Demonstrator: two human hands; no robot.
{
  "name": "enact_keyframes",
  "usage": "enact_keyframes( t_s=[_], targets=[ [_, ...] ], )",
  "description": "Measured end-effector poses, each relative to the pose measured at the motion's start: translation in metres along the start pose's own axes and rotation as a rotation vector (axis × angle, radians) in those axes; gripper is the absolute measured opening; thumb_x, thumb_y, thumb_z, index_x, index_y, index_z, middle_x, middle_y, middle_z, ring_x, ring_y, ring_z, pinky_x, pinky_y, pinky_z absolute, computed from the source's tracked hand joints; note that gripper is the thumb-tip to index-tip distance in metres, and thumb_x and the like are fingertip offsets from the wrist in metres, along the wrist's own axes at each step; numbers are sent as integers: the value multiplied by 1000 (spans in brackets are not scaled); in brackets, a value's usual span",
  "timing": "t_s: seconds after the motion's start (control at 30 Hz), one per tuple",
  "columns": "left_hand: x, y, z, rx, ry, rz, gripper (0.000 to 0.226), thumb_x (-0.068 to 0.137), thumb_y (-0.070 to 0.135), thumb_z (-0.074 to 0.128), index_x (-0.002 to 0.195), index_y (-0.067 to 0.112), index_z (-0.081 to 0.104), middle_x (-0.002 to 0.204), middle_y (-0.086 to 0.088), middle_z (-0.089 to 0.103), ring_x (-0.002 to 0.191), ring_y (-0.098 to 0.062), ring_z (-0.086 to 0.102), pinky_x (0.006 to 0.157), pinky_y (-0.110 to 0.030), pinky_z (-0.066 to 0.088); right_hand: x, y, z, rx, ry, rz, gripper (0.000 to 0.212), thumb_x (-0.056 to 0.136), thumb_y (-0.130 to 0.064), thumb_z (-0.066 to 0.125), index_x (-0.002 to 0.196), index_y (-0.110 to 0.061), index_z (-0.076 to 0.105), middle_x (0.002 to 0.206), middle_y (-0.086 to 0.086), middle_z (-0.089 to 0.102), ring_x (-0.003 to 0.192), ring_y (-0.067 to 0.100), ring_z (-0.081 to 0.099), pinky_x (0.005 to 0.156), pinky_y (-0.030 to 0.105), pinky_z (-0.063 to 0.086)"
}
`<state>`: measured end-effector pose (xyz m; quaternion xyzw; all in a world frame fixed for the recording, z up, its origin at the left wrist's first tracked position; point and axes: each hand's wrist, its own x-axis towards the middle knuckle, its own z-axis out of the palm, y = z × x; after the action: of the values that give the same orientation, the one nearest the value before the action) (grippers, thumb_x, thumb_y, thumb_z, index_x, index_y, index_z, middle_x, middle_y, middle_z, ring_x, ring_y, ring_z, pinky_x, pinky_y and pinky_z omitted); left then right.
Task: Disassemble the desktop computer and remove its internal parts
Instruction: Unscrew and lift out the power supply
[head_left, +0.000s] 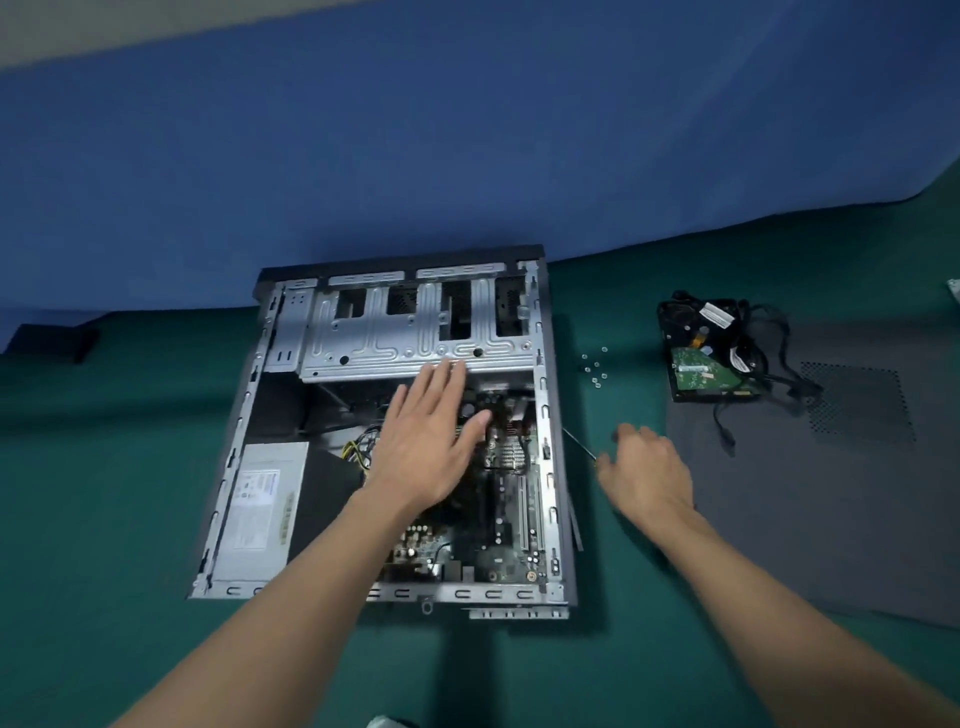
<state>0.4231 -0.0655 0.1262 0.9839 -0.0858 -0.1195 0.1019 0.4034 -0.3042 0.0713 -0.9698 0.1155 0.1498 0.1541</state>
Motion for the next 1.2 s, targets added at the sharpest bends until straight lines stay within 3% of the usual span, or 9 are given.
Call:
enact_keyframes(
  t_s=[0.07,0.17,0.37,0.47,0.57,0.73,0.9,1.07,1.2],
  targets=[
    [-20,-32,-2,71,32,-99,74,93,64,5,154,24,-6,161,4,-10,145,-10,-16,117,-35,-10,-7,-16,-25,203,147,-54,24,93,-23,52,110,-9,61,105,8,63,96,29,59,78,38,49],
    [-51,-78,-2,170,80,-219,74,92,64,2,153,23,-6,161,2,-11,145,-11,-18,118,-36,-12,-32,-55,-54,343,332,-378,16,92,-19,53,99,-12,65,88,0,66,76,16,60,70,32,50],
    [-74,-123,-4,216,139,-230,67,96,60,20,155,28,16,162,3,13,149,-14,8,120,-39,-6,-41,-135,-38,37,-120,-722,21,98,-25,43,106,-13,58,101,1,58,96,19,56,83,33,48],
    [-72,-123,-6,172,173,-246,64,94,55,32,147,19,40,151,0,42,140,-18,36,119,-42,6,-17,-163,-15,-48,-132,-663,26,95,-14,47,119,-7,53,110,6,55,103,23,52,91,35,47],
    [-72,-124,-4,159,195,-235,59,90,49,38,137,16,53,138,-1,56,130,-19,46,117,-44,13,13,-177,1,-188,-138,-534,28,90,-6,48,118,-6,50,109,11,56,92,25,50,77,36,44],
    [-71,-125,-4,86,247,-232,47,85,36,48,125,16,61,125,0,62,123,-19,51,116,-43,13,43,-184,18,-416,-245,-385,14,84,-1,44,89,-13,45,103,15,64,77,28,48,65,36,38],
    [-71,-125,-3,69,250,-240,42,83,31,52,120,15,62,122,0,62,120,-19,52,116,-44,14,59,-181,32,-367,-310,-329,37,89,-1,31,119,-11,49,102,13,60,81,27,51,74,41,46],
    [-70,-124,-6,68,218,-254,43,84,33,45,119,16,63,122,1,62,121,-18,51,117,-44,15,70,-186,34,-300,-293,-330,24,99,-7,31,111,-5,51,106,13,58,92,29,58,89,45,50],
    [-70,-126,-6,70,228,-249,39,85,31,49,118,16,62,121,0,62,121,-19,50,116,-43,14,75,-183,33,-257,-363,-324,30,102,-14,25,118,-6,48,78,4,51,63,15,51,65,26,41]
  ],
)
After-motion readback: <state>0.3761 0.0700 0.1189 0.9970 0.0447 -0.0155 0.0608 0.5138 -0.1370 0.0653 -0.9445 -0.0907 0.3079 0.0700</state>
